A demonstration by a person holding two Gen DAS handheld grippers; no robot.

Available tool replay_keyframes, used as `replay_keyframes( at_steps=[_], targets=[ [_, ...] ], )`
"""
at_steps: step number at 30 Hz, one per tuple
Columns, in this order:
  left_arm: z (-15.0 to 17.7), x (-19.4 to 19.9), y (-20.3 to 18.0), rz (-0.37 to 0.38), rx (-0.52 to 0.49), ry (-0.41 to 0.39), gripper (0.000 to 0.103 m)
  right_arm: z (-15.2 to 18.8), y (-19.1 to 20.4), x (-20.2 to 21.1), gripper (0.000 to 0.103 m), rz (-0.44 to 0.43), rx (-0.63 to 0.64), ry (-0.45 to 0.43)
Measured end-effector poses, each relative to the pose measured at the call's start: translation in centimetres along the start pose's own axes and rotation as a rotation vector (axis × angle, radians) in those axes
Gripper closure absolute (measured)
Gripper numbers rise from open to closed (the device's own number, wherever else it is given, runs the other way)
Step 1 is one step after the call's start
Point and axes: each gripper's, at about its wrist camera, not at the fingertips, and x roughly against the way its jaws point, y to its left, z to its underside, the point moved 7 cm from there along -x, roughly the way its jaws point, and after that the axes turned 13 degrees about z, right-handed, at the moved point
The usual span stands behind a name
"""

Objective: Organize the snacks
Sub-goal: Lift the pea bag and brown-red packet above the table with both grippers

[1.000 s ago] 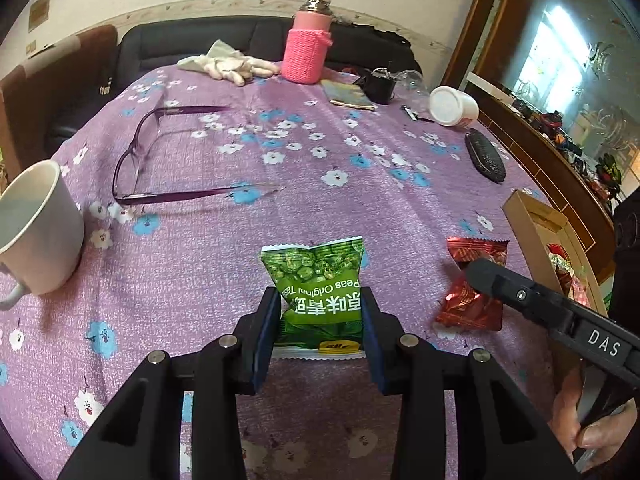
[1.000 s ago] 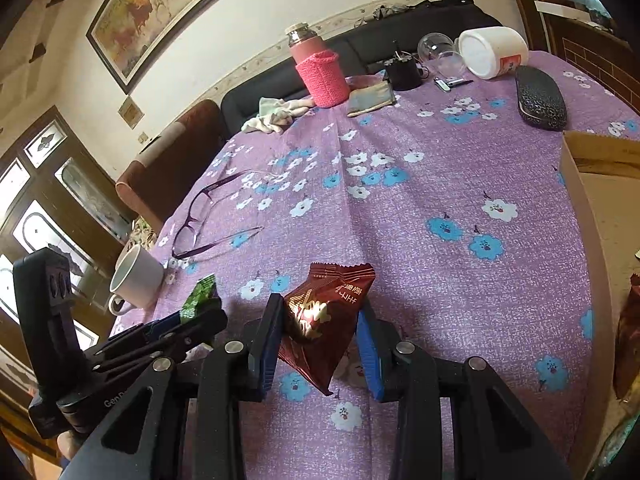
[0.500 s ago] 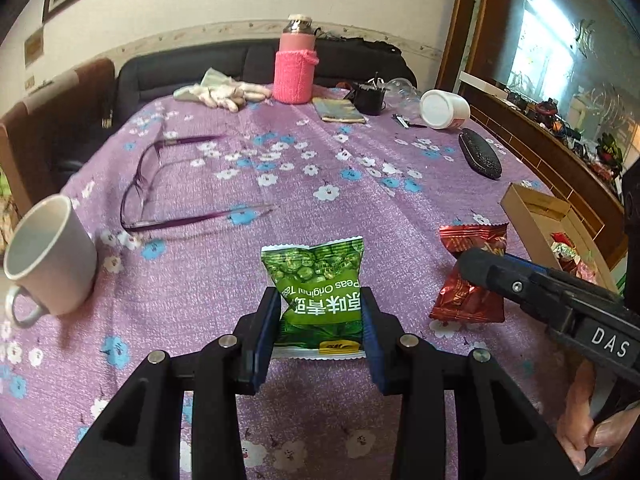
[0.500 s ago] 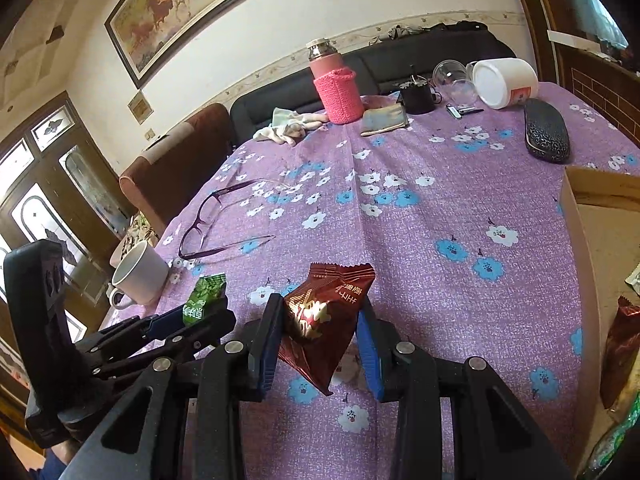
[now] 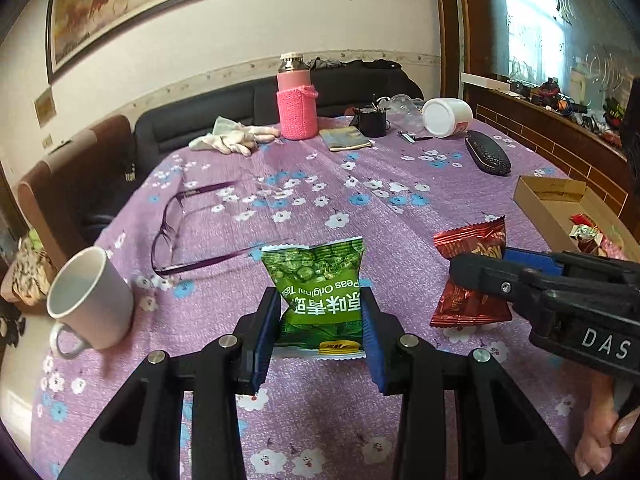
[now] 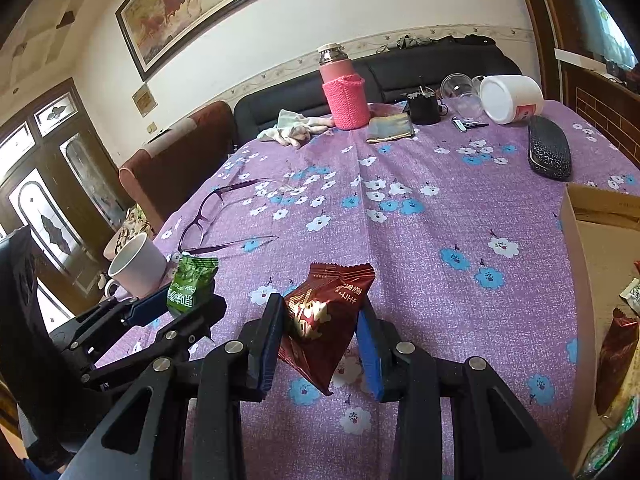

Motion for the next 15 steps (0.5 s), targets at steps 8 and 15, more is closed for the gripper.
replay_keyframes(
  at_steps=[8, 15],
  targets=[
    [-0.1, 0.09, -0.13, -0.032, -0.023, -0.012, 0.065, 0.0, -0.21, -0.05, 0.064, 0.013, 0.0, -0.002],
    [-0.14, 0.26, -0.1, -0.045, -0.03, -0.019, 0.065, -0.02, -0.34, -0.06, 0.064, 0.018, -0.001, -0.003]
  ],
)
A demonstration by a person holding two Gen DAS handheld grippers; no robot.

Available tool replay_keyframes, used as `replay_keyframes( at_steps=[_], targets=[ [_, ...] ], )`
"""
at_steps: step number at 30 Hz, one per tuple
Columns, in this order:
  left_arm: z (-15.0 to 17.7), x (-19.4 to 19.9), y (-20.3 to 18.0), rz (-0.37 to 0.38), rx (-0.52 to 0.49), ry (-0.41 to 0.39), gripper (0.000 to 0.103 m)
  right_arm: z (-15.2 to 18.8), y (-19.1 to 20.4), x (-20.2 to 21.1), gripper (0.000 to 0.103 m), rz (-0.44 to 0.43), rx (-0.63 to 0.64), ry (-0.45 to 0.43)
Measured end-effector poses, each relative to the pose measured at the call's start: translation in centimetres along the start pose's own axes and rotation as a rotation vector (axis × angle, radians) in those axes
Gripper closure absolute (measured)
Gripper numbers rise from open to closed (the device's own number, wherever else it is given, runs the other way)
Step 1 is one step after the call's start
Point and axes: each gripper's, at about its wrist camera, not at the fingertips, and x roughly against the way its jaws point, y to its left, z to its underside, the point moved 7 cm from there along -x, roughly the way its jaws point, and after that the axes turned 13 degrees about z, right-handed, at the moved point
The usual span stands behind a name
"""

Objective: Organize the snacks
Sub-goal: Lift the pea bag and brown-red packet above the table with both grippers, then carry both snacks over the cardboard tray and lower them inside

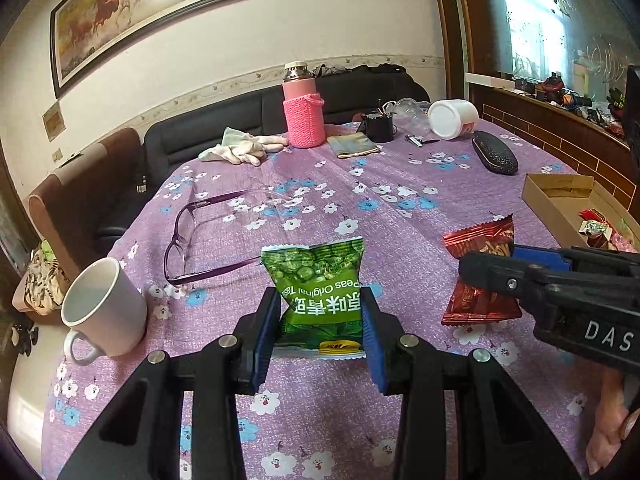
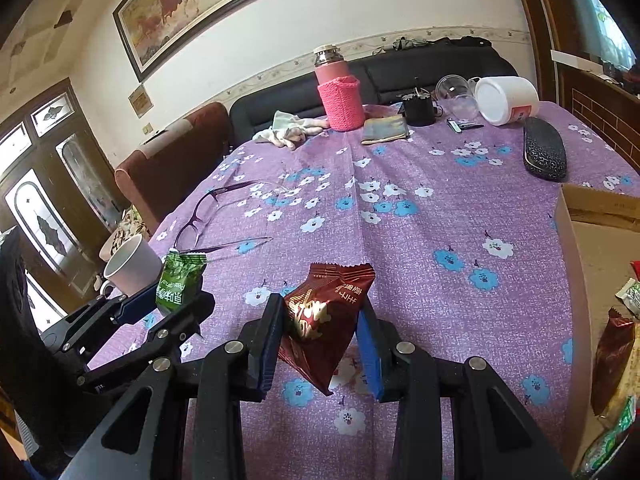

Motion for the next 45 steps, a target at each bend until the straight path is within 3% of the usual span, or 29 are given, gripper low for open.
replay_keyframes(
  at_steps=[31, 38, 45],
  targets=[
    [-0.5, 0.7, -0.3, -0.019, -0.033, -0.033, 0.065, -0.4, -1.2, 0.2, 0.064, 0.068, -0.026, -0.025],
    [-0.8, 1.6, -0.5, 0.04, -0.005, -0.066, 0.065, -0.8, -3.4, 3.0, 0.065, 0.098, -0.096, -0.066],
    [-1.0, 2.3, -2.1, 0.127, -0.02, -0.082, 0.065, 1.5, -8.5, 8.1, 0.065, 0.147, -0.181, -0.13]
  ],
)
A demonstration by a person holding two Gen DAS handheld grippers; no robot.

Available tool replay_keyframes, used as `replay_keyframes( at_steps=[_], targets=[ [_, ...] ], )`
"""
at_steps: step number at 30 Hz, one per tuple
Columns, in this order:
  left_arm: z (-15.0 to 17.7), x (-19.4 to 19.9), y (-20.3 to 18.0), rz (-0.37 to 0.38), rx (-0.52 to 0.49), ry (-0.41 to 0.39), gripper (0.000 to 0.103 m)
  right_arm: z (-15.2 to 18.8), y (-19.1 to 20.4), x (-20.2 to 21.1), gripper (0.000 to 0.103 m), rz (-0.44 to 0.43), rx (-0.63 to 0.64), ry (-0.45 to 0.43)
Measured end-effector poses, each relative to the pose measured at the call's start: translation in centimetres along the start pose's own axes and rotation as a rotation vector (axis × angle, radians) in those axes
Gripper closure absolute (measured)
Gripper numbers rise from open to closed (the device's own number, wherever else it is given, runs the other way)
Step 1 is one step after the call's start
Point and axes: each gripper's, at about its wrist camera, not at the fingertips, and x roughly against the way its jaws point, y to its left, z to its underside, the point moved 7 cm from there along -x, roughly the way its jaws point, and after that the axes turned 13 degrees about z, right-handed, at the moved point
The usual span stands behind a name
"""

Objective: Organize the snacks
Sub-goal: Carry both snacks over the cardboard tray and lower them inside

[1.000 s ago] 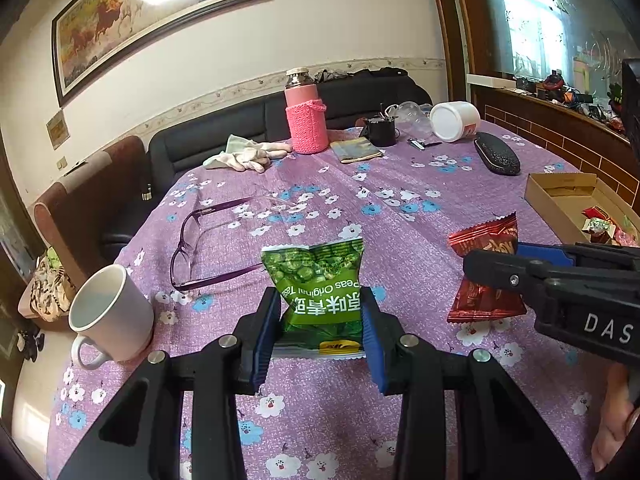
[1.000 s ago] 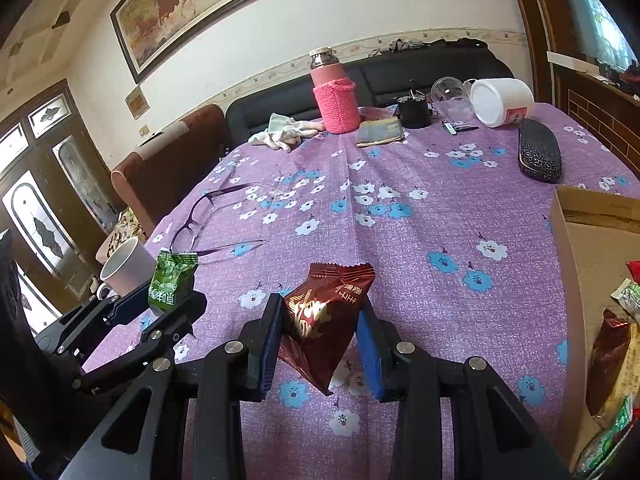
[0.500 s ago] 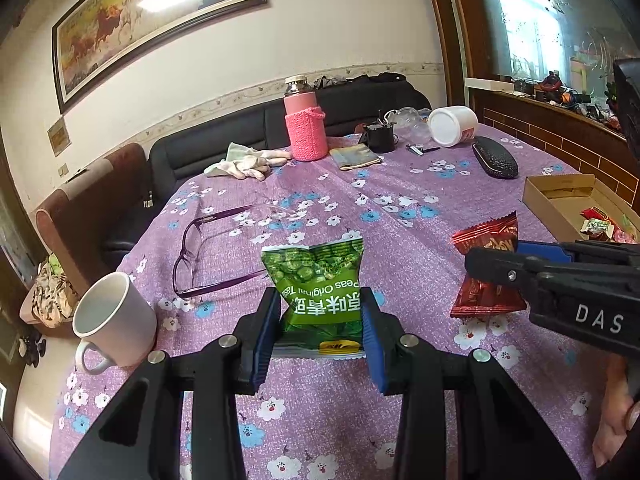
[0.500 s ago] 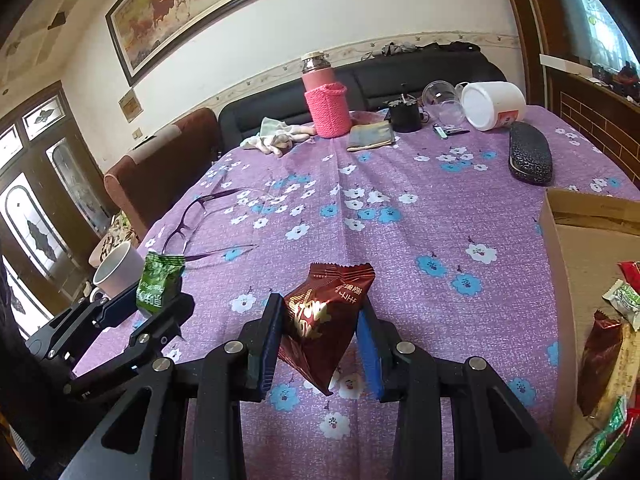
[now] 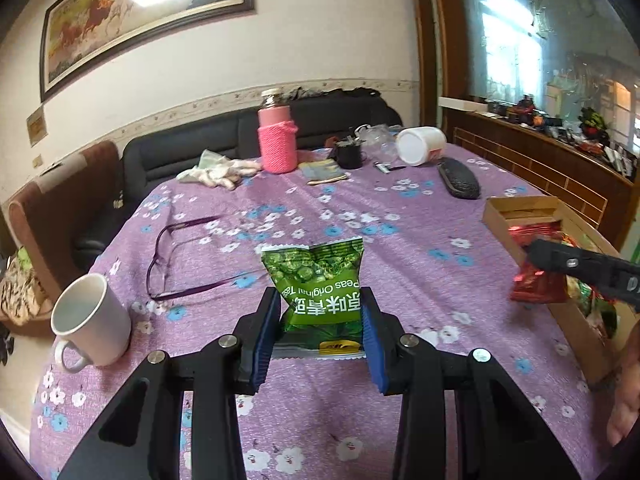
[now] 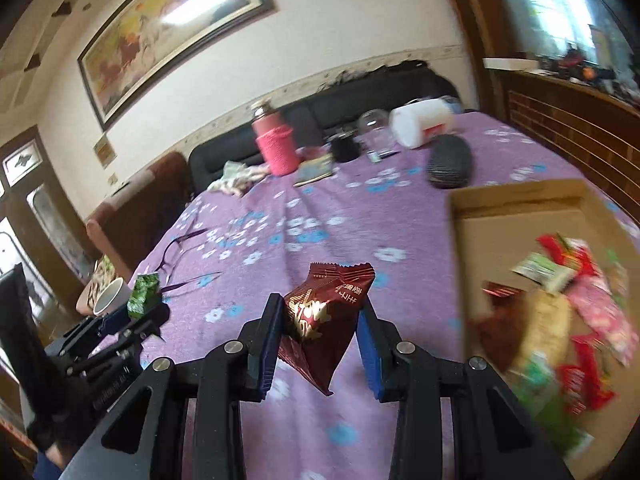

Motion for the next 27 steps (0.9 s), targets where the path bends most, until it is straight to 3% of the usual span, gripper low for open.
replay_keyframes(
  at_steps=[6, 12, 19, 27],
  targets=[
    [-0.3, 0.5, -2.8, 0.096, -0.017, 0.003, 0.065, -0.5, -9.0, 4.4, 0.065, 0.115, -0.109, -0.098],
    [-1.2, 0.8, -8.6, 0.189, -0.088, 0.033, 0.065, -0.1, -17.2, 4.9, 0.065, 0.197, -0.273, -0.092],
    [-1.5, -1.6, -18.7, 0.374, -0.165, 0.119, 0.065, 0.7, -18.7, 4.2, 0.065, 0.183, -0.304, -0.071],
    [0.2, -5.5, -26.5, 0.487, -0.188, 0.235, 0.065, 1.8, -21.0, 3.0, 0.065, 0.272, -0.363, -0.009]
  ],
)
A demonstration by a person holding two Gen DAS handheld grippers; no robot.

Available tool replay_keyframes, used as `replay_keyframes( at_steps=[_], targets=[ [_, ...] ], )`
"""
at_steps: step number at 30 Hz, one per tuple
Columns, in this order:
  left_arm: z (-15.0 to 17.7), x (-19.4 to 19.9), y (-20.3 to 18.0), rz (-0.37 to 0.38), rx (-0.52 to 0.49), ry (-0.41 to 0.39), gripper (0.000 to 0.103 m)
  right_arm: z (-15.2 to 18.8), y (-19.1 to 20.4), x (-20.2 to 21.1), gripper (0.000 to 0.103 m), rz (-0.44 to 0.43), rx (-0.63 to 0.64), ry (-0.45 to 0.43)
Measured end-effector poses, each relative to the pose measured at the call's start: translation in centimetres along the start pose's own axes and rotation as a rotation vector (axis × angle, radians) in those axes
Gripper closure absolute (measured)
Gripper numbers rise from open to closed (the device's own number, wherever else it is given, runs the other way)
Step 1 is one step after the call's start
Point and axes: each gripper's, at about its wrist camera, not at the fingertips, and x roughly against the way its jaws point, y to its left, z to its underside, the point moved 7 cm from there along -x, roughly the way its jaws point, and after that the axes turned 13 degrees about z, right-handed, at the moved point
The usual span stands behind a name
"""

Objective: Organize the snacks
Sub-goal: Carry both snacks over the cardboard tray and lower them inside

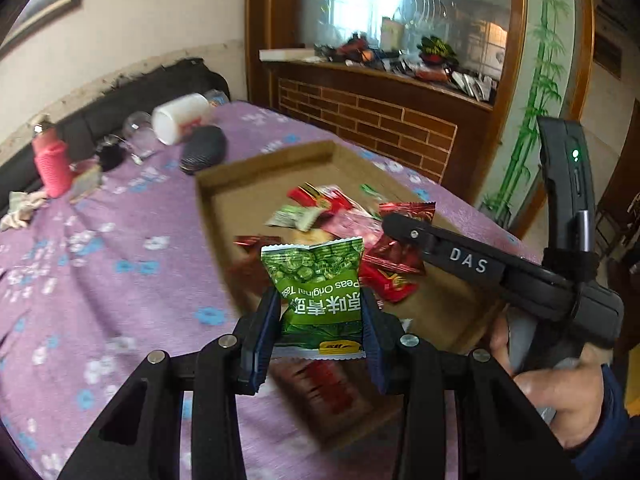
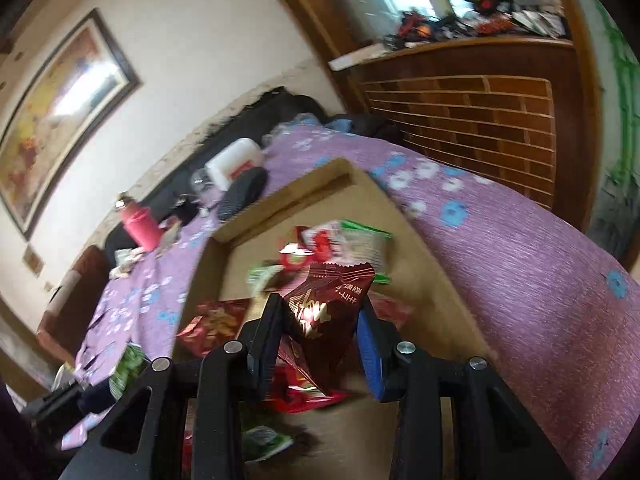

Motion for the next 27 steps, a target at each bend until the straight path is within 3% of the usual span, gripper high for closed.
replay_keyframes(
  at_steps=[4, 14, 27],
  targets=[
    [0.2, -2.8, -0.5, 0.007, 0.012, 0.047, 0.065, 0.1, -0.1, -0.3, 0.065, 0.026, 0.01, 0.007],
    [-0.5, -4.5, -0.4, 0.013, 0.011, 0.033, 0.065, 0.0, 0.0, -0.5, 0.063, 0.028, 0.008, 0.007],
    [-0.6, -3.7, -0.7, 0.013, 0.003, 0.011, 0.063, -0.4, 0.0, 0.3, 0.058, 0.048, 0.018, -0.027]
  ],
)
